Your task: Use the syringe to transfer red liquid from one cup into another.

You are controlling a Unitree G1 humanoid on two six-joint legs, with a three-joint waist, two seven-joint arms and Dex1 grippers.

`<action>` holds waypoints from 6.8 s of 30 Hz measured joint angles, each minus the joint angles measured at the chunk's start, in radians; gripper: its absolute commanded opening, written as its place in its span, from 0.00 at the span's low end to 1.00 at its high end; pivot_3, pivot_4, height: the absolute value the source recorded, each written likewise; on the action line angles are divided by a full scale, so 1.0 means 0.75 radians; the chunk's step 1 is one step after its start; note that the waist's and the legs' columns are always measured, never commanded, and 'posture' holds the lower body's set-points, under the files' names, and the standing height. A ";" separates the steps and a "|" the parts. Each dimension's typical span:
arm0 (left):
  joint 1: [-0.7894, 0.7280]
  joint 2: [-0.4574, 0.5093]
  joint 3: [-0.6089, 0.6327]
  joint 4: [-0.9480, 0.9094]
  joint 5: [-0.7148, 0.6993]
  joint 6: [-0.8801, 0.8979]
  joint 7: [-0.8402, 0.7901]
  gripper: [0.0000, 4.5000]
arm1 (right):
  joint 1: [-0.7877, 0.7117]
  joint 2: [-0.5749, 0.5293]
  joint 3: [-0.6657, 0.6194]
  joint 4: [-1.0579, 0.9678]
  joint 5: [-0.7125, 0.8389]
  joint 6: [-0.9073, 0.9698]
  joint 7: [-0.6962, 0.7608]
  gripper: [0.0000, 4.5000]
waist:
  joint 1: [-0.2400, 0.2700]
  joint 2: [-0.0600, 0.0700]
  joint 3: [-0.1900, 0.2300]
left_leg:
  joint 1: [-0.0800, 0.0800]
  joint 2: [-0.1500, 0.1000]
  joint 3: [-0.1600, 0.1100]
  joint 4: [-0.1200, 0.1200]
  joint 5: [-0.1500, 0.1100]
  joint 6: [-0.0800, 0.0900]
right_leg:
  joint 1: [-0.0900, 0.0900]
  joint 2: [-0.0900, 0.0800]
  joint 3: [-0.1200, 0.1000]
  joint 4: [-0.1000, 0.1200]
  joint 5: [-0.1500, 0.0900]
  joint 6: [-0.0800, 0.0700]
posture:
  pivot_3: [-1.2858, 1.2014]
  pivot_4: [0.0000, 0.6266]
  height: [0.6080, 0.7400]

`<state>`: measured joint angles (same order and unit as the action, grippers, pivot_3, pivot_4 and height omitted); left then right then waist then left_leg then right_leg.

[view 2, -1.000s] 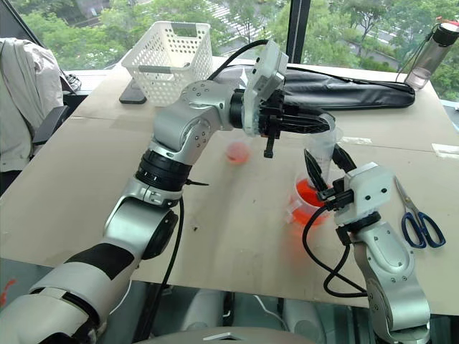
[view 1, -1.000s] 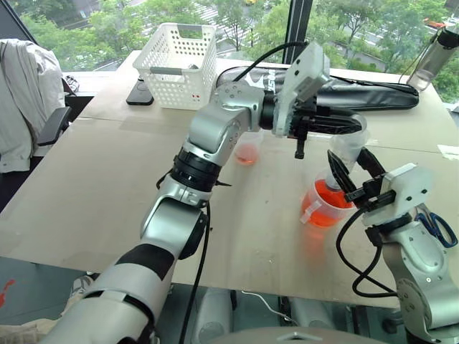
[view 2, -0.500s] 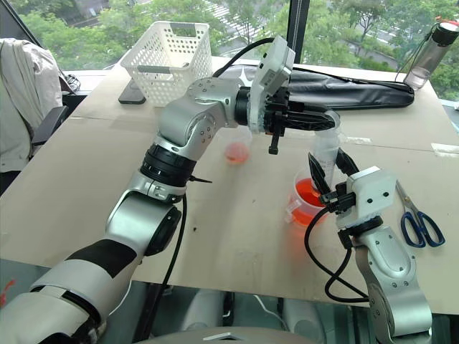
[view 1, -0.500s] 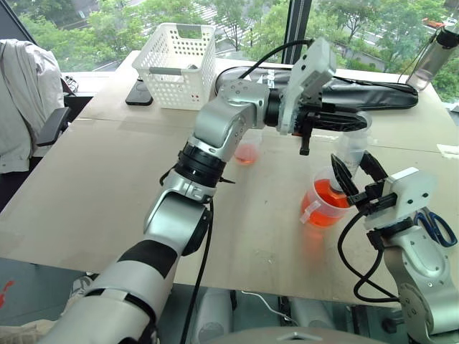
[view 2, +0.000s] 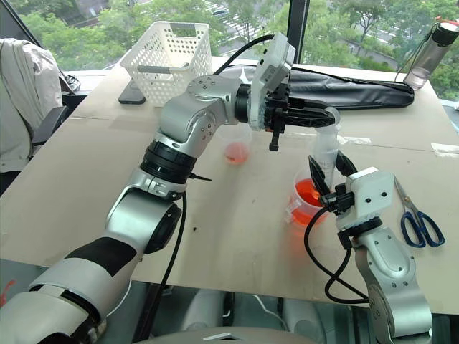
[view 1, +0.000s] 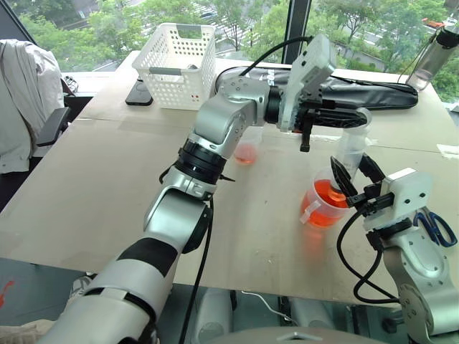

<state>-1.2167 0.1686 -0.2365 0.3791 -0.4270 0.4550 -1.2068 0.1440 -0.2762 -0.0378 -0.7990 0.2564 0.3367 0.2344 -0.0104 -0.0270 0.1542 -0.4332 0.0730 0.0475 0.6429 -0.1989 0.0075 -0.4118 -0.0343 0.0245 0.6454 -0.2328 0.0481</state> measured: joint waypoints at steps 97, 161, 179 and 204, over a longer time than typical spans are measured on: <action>0.398 0.131 0.348 -0.659 -0.485 0.644 0.510 1.00 | -0.241 -0.101 -0.091 -0.049 0.180 0.170 -0.001 0.33 | 0.001 0.000 0.000 | 0.000 0.000 -0.001 0.003 0.000 0.000 | 0.001 0.000 0.001 0.004 0.001 -0.001 | 0.52 0.24 0.88; 0.048 0.544 0.501 -0.003 -0.064 0.380 0.571 1.00 | -1.328 0.541 0.266 1.318 -0.233 -0.186 -0.196 0.33 | -0.011 -0.001 0.001 | -0.023 0.000 -0.002 0.003 0.003 -0.004 | -0.026 0.000 -0.003 0.016 0.004 0.004 | 0.52 0.24 0.88; 0.050 0.744 0.409 -0.073 -0.086 0.550 0.316 1.00 | -1.328 0.542 0.265 1.348 -0.260 -0.133 -0.233 0.33 | -0.035 -0.001 0.001 | -0.023 0.000 -0.003 0.003 0.003 -0.004 | -0.027 0.000 -0.003 0.018 0.004 0.004 | 0.52 0.24 0.88; -0.113 0.467 0.407 0.183 0.046 0.310 0.559 0.12 | -1.328 0.543 0.285 1.356 -0.265 -0.135 -0.236 0.33 | -0.038 -0.001 0.001 | -0.023 0.000 -0.002 0.005 0.003 -0.004 | -0.027 0.000 -0.002 0.019 0.004 0.004 | 0.52 0.24 0.88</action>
<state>-1.3014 0.5189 0.0685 0.5166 -0.3927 0.6878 -0.7878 -0.8521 0.1309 0.1756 0.2177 0.0574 0.2354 0.0575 -0.0388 -0.0279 0.1551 -0.4506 0.0733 0.0459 0.6463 -0.1970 0.0045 -0.4319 -0.0343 0.0228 0.6595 -0.2296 0.0514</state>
